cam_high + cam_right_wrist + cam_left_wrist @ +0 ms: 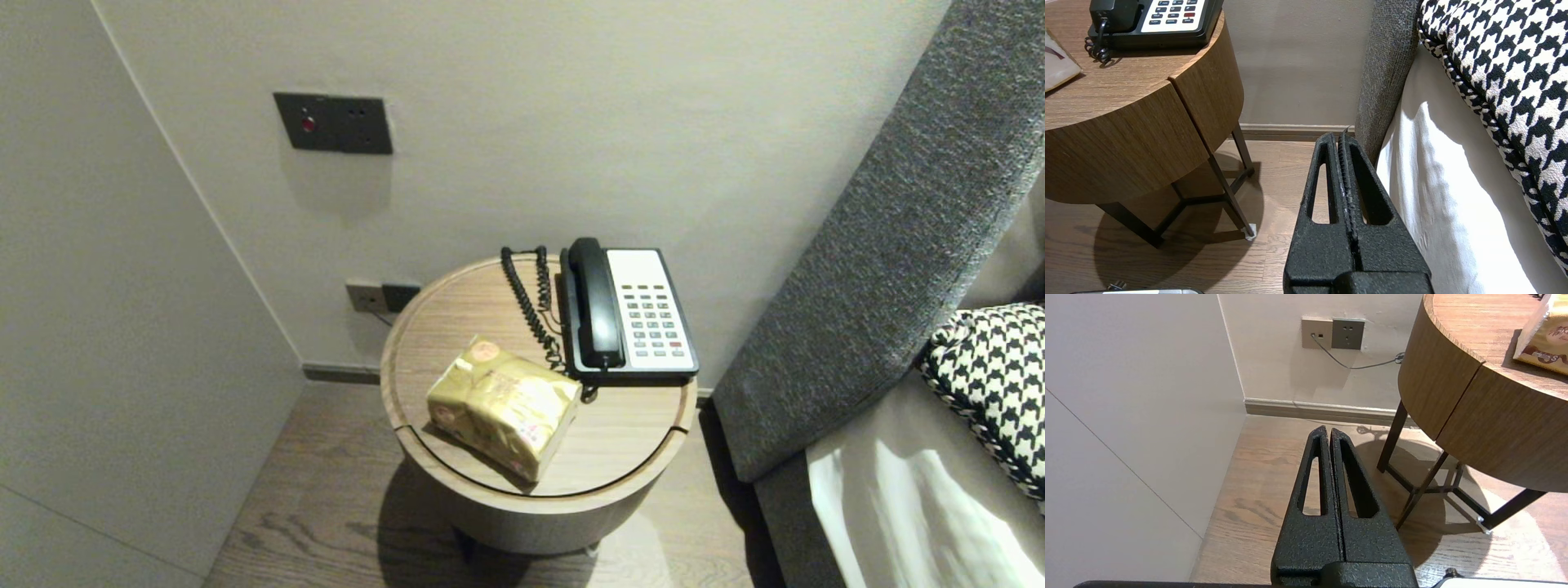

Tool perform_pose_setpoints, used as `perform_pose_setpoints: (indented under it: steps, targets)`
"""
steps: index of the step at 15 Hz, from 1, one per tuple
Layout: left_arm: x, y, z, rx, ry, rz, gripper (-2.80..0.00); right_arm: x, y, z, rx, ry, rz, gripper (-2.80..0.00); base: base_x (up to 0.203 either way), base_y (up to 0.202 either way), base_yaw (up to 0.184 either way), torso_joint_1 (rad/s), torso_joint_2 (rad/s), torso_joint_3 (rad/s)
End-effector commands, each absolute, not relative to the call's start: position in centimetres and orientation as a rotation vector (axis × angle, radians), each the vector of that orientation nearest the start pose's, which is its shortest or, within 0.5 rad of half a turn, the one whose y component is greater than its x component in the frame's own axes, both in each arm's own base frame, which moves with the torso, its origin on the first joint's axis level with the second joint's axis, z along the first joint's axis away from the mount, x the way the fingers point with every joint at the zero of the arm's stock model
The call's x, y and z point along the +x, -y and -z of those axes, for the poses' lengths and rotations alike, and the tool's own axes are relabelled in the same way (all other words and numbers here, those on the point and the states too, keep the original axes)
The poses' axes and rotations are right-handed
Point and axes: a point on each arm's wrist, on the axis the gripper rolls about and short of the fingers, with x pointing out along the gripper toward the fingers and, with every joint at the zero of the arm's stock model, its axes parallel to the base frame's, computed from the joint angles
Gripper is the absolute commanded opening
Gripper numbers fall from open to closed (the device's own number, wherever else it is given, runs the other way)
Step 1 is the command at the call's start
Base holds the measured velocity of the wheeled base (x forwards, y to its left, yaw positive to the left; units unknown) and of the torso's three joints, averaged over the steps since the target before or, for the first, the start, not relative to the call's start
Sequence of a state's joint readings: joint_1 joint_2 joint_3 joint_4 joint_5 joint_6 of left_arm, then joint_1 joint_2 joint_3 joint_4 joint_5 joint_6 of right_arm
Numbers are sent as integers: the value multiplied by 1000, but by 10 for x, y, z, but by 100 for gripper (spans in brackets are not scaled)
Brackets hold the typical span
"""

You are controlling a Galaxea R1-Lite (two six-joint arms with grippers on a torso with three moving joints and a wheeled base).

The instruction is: Open the nightstand drawer

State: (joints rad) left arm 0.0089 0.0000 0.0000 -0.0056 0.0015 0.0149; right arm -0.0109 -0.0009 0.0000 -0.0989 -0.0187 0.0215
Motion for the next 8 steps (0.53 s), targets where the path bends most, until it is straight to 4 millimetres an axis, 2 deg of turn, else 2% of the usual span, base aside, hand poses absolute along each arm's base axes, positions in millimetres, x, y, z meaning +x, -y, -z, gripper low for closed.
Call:
perform_pose_setpoints:
  steps: [1, 8]
  targets:
    - [-23, 0, -76, 15, 8, -11, -280, -20, 0, -75, 22, 62, 28, -280, 0, 0, 0, 0, 0, 0]
    - [-23, 0, -76, 14, 6, -11, -280, -20, 0, -75, 22, 62, 28, -280, 0, 0, 0, 0, 0, 0]
